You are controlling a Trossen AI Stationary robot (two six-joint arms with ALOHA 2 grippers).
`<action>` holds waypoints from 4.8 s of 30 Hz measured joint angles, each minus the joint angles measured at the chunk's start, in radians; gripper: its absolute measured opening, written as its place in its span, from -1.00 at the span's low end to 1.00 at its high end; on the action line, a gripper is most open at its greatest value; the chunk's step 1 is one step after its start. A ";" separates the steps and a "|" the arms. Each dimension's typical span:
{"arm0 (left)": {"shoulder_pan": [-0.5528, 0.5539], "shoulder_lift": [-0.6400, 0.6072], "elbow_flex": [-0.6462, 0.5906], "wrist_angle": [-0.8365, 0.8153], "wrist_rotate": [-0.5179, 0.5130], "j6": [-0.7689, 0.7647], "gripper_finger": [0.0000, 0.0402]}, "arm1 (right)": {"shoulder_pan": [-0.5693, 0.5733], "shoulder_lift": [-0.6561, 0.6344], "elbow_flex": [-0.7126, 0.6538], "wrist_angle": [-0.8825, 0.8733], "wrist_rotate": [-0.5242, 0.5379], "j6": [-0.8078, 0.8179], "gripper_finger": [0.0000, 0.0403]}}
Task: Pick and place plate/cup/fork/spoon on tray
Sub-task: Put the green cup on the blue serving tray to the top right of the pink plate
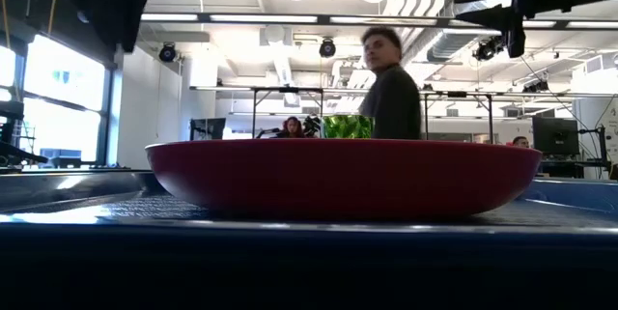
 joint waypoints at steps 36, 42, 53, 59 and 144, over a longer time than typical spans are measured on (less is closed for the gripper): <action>0.475 -0.631 -0.346 0.270 -0.232 -0.148 -0.70 | -0.038 0.848 0.725 -0.517 0.080 -0.013 -0.43; 0.549 -0.633 -0.346 0.266 -0.246 -0.123 -0.70 | -0.033 0.953 0.772 -0.556 0.059 0.050 -0.43; 0.614 -0.632 -0.346 0.266 -0.247 -0.085 -0.70 | 0.021 1.056 0.773 -0.555 0.069 0.117 -0.43; 0.662 -0.632 -0.346 0.266 -0.247 -0.067 -0.70 | 0.079 1.060 0.773 -0.532 0.148 0.144 -0.43; 0.791 -0.631 -0.346 0.268 -0.247 -0.399 -0.70 | 0.000 1.477 1.091 -0.881 -0.032 -0.356 -0.26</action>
